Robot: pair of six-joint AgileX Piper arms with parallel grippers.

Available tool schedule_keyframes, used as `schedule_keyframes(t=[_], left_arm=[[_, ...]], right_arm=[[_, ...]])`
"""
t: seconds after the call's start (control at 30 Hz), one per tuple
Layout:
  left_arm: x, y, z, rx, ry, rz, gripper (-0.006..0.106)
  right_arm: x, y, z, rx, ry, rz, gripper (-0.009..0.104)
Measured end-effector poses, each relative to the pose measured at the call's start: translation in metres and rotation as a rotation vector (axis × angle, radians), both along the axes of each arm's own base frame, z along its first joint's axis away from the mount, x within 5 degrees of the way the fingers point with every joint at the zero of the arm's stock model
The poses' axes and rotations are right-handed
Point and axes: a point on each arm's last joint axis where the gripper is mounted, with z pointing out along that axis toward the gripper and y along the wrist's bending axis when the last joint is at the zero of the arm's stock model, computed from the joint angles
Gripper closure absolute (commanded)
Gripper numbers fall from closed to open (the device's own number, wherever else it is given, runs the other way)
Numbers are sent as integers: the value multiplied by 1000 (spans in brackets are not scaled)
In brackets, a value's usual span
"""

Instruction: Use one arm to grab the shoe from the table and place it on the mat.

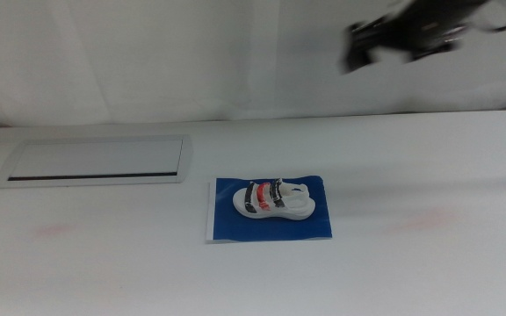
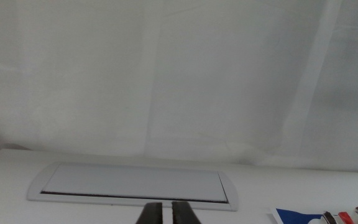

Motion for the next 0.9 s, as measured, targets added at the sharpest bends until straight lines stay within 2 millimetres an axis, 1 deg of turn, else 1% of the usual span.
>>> schedule_keyframes(t=[0.07, 0.13, 0.23, 0.27, 0.3, 0.37, 0.43, 0.5, 0.57, 0.6, 0.7, 0.73, 0.77, 0.9], left_arm=[[0, 0, 0, 0, 0, 0, 103], [0, 0, 0, 0, 0, 0, 103], [0, 0, 0, 0, 0, 0, 103], [0, 0, 0, 0, 0, 0, 103], [0, 0, 0, 0, 0, 0, 103], [0, 0, 0, 0, 0, 0, 103], [0, 0, 0, 0, 0, 0, 103], [0, 0, 0, 0, 0, 0, 103], [0, 0, 0, 0, 0, 0, 103], [0, 0, 0, 0, 0, 0, 103], [0, 0, 0, 0, 0, 0, 103], [0, 0, 0, 0, 0, 0, 103], [0, 0, 0, 0, 0, 0, 103], [0, 0, 0, 0, 0, 0, 103]], right_arm=[[-3, -34, 14, -35, -19, -107, -8], [-12, -63, 26, -66, -38, -199, -8], [-32, -96, 39, -82, -78, -278, -7], [-37, -104, 39, -82, -84, -298, -6], [-49, -113, 43, -75, -102, -321, -5], [-67, -128, 52, -64, -148, -355, 2], [-90, -142, 53, -61, -185, -383, 14], [-116, -149, 56, -62, -228, -388, 31], [-140, -153, 52, -54, -256, -393, 52], [-153, -154, 51, -45, -278, -397, 61], [-190, -153, 47, -14, -335, -397, 94], [-202, -153, 45, -1, -353, -399, 97], [-214, -153, 45, 9, -381, -399, 97], [-258, -154, 32, 30, -449, -398, 97]])
